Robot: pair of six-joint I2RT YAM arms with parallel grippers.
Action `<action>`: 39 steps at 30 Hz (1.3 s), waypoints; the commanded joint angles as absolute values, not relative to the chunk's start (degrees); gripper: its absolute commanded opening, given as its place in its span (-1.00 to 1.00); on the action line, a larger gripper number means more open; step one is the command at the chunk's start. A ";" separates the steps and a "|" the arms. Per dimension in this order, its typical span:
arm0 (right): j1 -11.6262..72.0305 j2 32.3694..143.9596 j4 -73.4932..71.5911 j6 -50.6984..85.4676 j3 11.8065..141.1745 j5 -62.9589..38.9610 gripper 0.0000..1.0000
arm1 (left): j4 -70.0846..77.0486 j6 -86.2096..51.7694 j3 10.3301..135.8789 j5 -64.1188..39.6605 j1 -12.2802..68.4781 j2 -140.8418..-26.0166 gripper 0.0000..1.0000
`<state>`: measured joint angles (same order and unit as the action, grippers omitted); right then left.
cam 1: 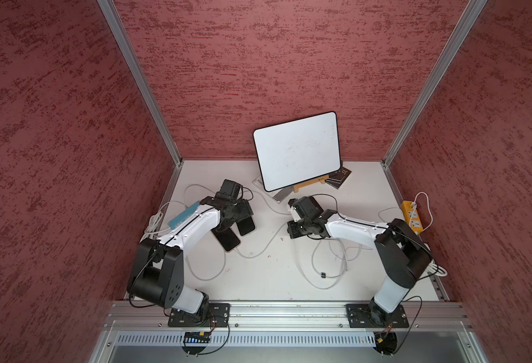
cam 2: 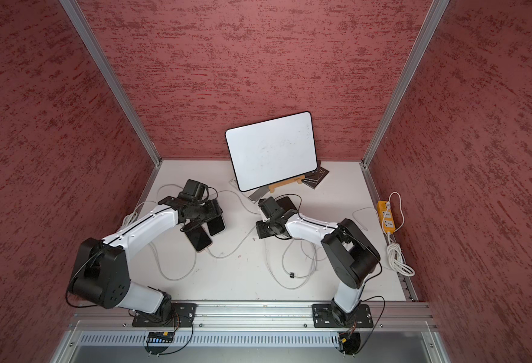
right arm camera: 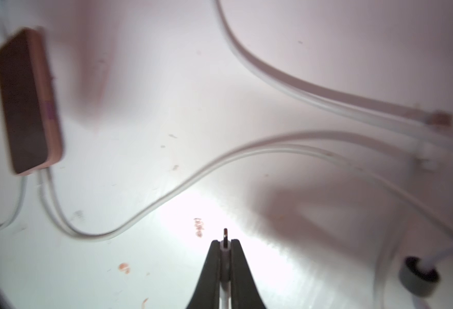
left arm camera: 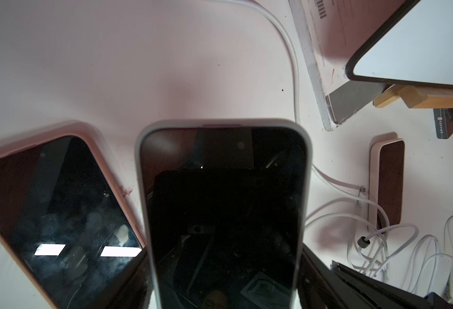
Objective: Plug the charging cable into the phone
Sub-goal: Pick up the charging cable from the center of the board, then place the charging cable at the center of the board.
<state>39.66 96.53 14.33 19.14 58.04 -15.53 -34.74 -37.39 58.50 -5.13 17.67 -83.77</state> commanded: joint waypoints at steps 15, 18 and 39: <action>39.51 93.07 -23.10 25.71 49.17 -57.16 -1.00 | -22.01 -40.16 52.91 -13.60 16.86 -66.71 -1.00; 39.55 93.14 -24.73 25.98 48.75 -58.09 -1.00 | -22.01 -40.06 52.84 -13.73 16.90 -66.88 -1.00; 40.78 102.61 -0.04 19.28 59.47 -40.37 -1.00 | -28.67 -42.93 54.13 -3.50 18.67 -70.40 -1.00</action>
<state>40.18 100.60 -10.79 22.44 57.43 -47.99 -28.32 -42.85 52.71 -7.46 18.76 -70.48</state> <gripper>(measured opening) 0.090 0.795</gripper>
